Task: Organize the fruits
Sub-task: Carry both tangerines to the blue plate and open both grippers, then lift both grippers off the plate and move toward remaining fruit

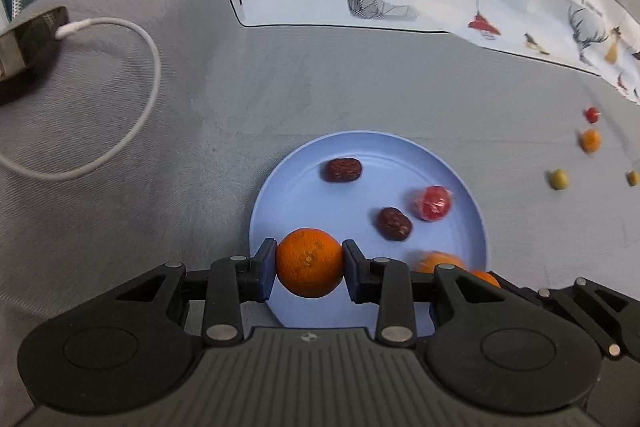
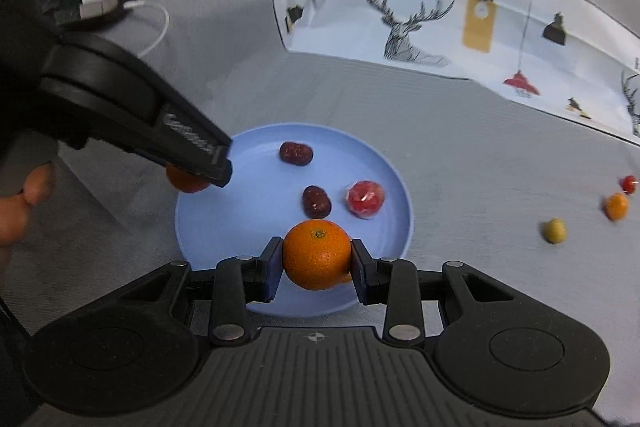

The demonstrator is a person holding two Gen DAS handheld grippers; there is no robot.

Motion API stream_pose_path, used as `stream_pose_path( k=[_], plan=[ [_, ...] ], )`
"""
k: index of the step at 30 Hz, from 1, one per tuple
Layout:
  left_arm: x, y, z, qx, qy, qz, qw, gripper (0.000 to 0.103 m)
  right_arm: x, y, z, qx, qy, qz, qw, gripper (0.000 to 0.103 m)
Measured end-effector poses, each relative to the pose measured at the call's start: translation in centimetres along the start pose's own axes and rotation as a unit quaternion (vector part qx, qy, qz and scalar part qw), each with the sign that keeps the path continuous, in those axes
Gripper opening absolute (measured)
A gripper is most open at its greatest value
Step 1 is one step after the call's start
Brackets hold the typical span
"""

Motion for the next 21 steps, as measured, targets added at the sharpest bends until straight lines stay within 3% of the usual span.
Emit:
stream_pose_path(
  k=[2, 4, 5, 6, 8, 9, 16, 21],
  plan=[
    [-0.2, -0.7, -0.3, -0.002, -0.003, -0.007, 1.0000, 0.043, 0.2, -0.8, -0.1, -0.007, 0.002, 0.000, 1.000, 0.038],
    [-0.5, -0.5, -0.9, 0.004, 0.000, -0.009, 0.9999, 0.070, 0.7, -1.4, -0.6, -0.015, -0.003, -0.001, 1.000, 0.039],
    [-0.5, 0.1, -1.3, 0.015, 0.003, -0.009, 0.9998, 0.090, 1.0, -1.4, -1.0, -0.012, -0.006, 0.002, 1.000, 0.047],
    [-0.6, 1.1, -1.7, 0.035, 0.006, -0.007, 0.9994, 0.101, 1.3, -1.1, -1.4, -0.006, -0.008, 0.004, 1.000, 0.053],
    [-0.7, 3.2, -2.2, 0.065, 0.006, -0.005, 0.9979, 0.103, 2.1, 0.1, -1.9, 0.006, -0.012, 0.012, 1.000, 0.082],
    [-0.6, 4.1, -2.3, 0.067, 0.003, -0.004, 0.9978, 0.103, 2.4, 0.8, -1.9, 0.008, -0.014, 0.013, 1.000, 0.086],
    [-2.0, 10.1, 2.6, 0.052, 0.014, -0.011, 0.9985, 0.103, 2.8, 8.7, 2.4, -0.013, -0.038, -0.009, 0.999, 0.096],
    [-1.1, 14.0, 5.4, 0.061, 0.013, -0.005, 0.9981, 0.103, 1.9, 13.9, 4.3, 0.019, -0.045, 0.011, 0.999, 0.101]
  ],
)
Point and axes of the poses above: each gripper's, at about its wrist camera, not at the fingertips, and y roughly against the way its jaws point, x to its right, z to its underside, the point moved 8 cm from there along -y, roughly the way its jaws point, and after that the axes turned 3 degrees about y, right-handed, at the moved point
